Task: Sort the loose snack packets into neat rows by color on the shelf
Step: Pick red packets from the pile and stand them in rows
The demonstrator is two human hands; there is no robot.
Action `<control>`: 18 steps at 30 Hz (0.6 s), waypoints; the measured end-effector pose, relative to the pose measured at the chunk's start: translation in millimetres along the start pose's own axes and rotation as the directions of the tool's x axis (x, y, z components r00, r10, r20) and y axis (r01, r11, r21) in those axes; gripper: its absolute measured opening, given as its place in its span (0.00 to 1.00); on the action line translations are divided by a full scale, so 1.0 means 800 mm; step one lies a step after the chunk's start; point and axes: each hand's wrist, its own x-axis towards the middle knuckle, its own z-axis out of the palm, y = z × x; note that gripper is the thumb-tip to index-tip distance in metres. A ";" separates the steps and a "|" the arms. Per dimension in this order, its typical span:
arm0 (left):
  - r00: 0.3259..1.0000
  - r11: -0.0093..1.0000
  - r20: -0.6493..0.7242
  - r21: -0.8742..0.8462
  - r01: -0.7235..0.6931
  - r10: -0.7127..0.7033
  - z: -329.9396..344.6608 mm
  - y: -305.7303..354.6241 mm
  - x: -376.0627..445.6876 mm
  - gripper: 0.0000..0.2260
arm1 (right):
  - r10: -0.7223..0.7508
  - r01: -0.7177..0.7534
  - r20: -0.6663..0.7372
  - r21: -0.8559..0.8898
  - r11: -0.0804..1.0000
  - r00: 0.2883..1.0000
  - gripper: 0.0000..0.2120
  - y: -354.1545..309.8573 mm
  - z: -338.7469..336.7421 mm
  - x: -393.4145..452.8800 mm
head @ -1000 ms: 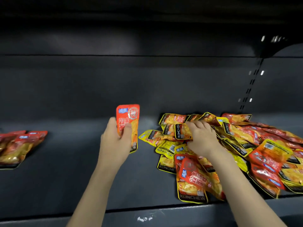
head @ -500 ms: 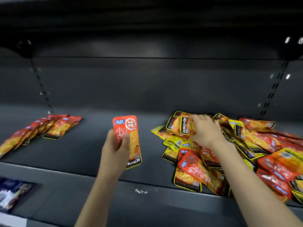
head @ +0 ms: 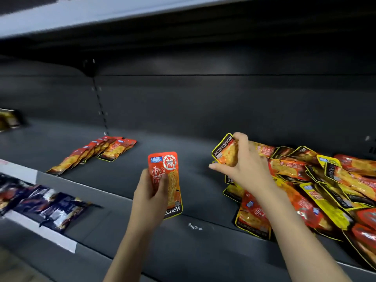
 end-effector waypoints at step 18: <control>1.000 0.997 0.010 -0.074 -0.011 0.012 -0.160 -0.072 0.181 0.05 | 0.156 -0.216 0.172 0.421 0.881 0.973 0.43 -0.170 0.157 0.103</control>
